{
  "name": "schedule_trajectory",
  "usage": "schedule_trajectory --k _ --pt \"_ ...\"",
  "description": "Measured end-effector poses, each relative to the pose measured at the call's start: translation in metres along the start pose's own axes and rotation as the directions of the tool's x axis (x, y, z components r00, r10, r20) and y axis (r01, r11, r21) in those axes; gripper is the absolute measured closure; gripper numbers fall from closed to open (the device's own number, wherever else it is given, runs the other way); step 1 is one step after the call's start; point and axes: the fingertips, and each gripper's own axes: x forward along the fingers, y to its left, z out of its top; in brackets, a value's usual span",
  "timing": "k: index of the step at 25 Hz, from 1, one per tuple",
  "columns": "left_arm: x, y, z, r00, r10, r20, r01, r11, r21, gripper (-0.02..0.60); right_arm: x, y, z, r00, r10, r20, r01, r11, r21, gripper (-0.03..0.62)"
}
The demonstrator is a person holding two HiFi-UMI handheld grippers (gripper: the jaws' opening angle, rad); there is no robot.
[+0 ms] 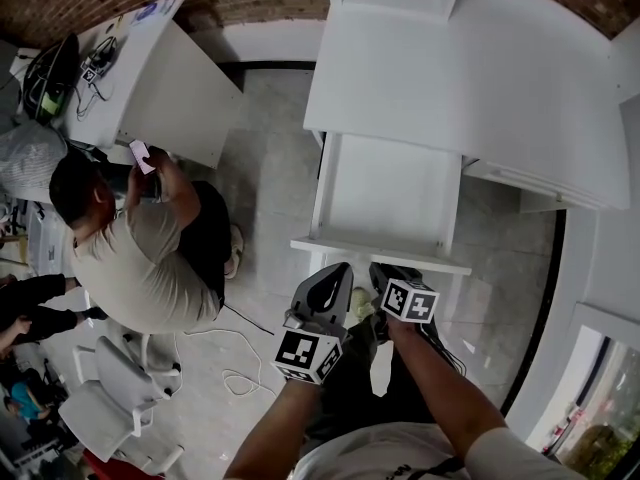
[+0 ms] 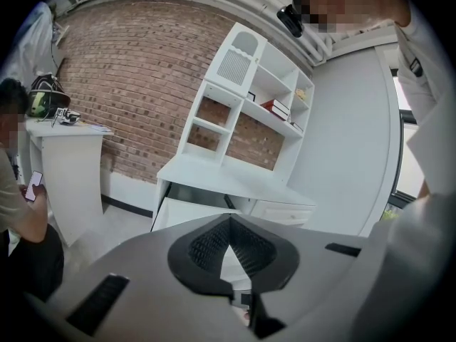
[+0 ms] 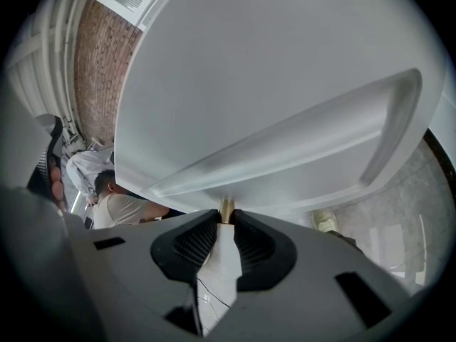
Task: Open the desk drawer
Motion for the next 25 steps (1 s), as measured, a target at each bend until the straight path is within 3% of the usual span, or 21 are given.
schedule_trajectory --k 5,9,16,21,25 --pt "-0.003 -0.004 0.007 1.0 0.003 0.004 -0.003 1.0 -0.002 0.569 -0.013 -0.001 -0.009 0.998 -0.035 -0.056 0.036 0.999 0.005 0.517" --pt "-0.006 -0.011 0.019 1.0 0.001 0.013 -0.001 1.0 -0.002 0.569 -0.039 0.009 -0.02 0.992 -0.035 -0.117 0.028 0.998 -0.055 0.526" --pt "-0.017 -0.02 0.053 1.0 -0.006 0.028 0.006 1.0 0.01 0.569 -0.095 0.087 0.013 0.987 0.138 -0.086 -0.152 0.972 -0.18 0.557" --pt "-0.023 -0.027 0.087 0.999 -0.019 0.05 0.018 1.0 0.018 0.569 -0.131 0.148 0.065 0.97 0.244 -0.015 -0.238 0.926 -0.292 0.56" --pt "-0.031 -0.042 0.117 0.998 -0.027 0.062 0.027 1.0 0.002 0.569 -0.165 0.188 0.102 0.954 0.297 0.034 -0.261 0.882 -0.393 0.565"
